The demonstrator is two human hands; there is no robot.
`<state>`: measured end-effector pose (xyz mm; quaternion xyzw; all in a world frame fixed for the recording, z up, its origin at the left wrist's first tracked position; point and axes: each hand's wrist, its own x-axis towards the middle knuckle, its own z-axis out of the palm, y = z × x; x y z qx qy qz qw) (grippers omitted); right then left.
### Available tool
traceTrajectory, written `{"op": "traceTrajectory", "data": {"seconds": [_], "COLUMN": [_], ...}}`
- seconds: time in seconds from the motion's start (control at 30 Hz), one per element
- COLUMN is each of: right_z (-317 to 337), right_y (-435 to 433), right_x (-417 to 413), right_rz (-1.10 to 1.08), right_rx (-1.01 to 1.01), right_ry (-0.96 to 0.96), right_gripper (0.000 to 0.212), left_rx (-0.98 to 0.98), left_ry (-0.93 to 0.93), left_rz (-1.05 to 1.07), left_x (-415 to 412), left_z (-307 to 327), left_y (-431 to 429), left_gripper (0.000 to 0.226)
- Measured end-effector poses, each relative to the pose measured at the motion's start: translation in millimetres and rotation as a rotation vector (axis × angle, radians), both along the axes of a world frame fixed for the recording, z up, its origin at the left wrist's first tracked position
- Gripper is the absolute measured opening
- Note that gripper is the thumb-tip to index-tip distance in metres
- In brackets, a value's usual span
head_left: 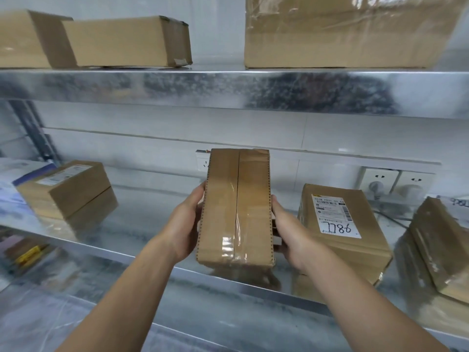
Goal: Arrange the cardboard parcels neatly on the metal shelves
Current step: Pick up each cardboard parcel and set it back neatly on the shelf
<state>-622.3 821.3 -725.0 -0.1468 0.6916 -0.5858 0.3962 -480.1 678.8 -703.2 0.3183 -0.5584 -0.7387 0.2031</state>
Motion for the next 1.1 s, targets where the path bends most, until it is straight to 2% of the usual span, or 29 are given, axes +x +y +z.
{"op": "traceTrajectory", "data": {"seconds": [0.13,0.2,0.33,0.57,0.67,0.8,0.9,1.0,1.1], "right_z": [17.3,22.0,24.5,12.9,9.0,9.9,20.3,29.8,33.9], "right_y": [5.3,7.1,4.0,-3.9,-2.5,1.2,7.5,17.1,24.1], "right_x": [-13.2,-15.0,-8.5,-2.2,4.8,6.4,-1.2,-10.9,-12.6], "right_rz": [0.008,0.009,-0.023,-0.041,-0.056,-0.029,0.012,0.044,0.036], "right_rx": [-0.167,-0.264,-0.325,-0.383,-0.401,-0.36,-0.318,-0.317,-0.38], "right_ry": [-0.043,-0.085,-0.065,-0.072,-0.061,-0.006,0.111,0.155,0.006], "right_gripper": [0.035,0.026,0.023,0.038,0.033,0.032,0.032,0.019,0.008], "left_rx": [-0.04,-0.051,-0.048,-0.081,-0.093,-0.104,-0.145,-0.143,-0.12], "left_ry": [0.1,0.141,0.164,0.149,0.15,0.148,0.138,0.147,0.209], "left_rz": [0.037,0.085,0.102,0.098,0.095,0.07,0.059,0.03,-0.001], "left_x": [-1.1,-1.8,-3.5,-6.2,-5.6,-5.1,-2.7,-0.2,0.7], "left_z": [-0.1,3.7,0.5,-0.2,-2.8,-1.8,1.3,4.4,7.3], "left_y": [-7.5,-5.0,-3.5,12.8,16.1,18.0,11.2,2.6,-3.4], "left_gripper": [0.046,0.046,0.048,0.027,0.028,0.042,0.036,0.039,0.039]}}
